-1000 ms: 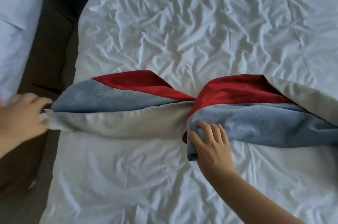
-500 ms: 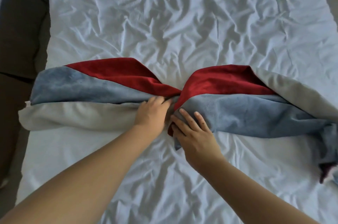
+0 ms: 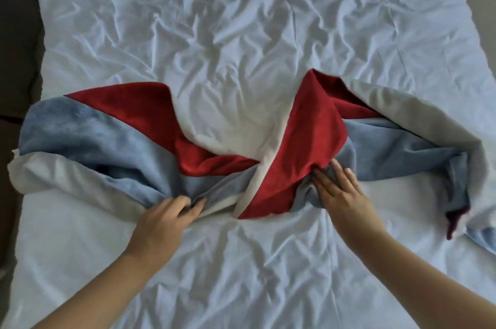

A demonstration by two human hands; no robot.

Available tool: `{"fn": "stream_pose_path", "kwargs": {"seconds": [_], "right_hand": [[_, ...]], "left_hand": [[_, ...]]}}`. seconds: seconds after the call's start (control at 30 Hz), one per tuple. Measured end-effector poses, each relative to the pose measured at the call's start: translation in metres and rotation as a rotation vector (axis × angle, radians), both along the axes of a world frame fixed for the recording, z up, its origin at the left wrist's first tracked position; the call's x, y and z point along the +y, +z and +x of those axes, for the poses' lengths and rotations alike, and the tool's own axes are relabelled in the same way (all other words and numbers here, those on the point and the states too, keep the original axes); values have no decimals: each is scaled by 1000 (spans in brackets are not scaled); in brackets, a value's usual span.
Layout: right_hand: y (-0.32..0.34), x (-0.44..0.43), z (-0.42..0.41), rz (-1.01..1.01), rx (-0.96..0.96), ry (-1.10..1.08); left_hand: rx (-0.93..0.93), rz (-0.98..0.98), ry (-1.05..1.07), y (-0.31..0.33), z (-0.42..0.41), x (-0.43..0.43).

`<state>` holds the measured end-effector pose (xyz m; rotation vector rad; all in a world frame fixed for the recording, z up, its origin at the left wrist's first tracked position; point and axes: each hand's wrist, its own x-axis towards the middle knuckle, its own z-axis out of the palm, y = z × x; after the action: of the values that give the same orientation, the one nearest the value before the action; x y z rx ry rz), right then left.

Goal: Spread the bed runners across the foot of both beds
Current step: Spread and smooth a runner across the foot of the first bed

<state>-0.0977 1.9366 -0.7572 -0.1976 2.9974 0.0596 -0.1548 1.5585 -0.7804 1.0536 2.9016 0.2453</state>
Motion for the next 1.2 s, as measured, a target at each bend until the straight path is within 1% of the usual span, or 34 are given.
{"fn": "stream_pose_path", "kwargs": {"seconds": [0.07,0.17,0.2,0.23,0.3,0.33,0.37,0.43,0.5,0.53,0.63,0.73,0.8,0.87,1.0,1.07,1.1,1.2], "right_hand": [[-3,-10,8,-39,-59,-11],[1,-26,12,-190,-227,-196],[4,-31,12,-245,-204,-225],[9,-38,10,-313,-132,-219],[19,-56,-1,-473,61,-102],[22,-66,-10,-519,92,-15],[24,-76,-20,-512,70,79],[24,-90,-41,-383,-56,213],[19,-95,-58,-265,-183,203],[18,-92,-63,-237,-199,167],[15,-81,-59,-251,-85,94],[8,-74,-30,-297,35,127],[3,-71,-10,-334,23,131],[-2,-69,4,-354,13,97],[-3,-66,22,-434,75,76],[-1,-60,26,-458,106,75],[1,-56,29,-457,113,66],[2,-44,43,-424,44,29]], "left_hand": [[-16,-8,1,-2,18,-10],[-92,25,50,1,26,-11],[-117,52,71,3,26,-7],[-144,76,89,5,22,-1],[-168,121,100,11,12,20],[-168,132,90,13,4,33],[-168,125,76,15,-5,48],[-201,80,81,17,-21,76],[-273,60,116,20,-32,96],[-300,58,131,20,-36,101],[-359,74,188,22,-39,101],[-346,133,134,21,-35,93],[-385,160,66,25,-37,89],[-405,138,20,28,-42,83],[-394,65,8,34,-49,79],[-366,91,58,35,-48,75],[-343,132,121,36,-49,72],[-296,314,391,38,-59,58]]}}
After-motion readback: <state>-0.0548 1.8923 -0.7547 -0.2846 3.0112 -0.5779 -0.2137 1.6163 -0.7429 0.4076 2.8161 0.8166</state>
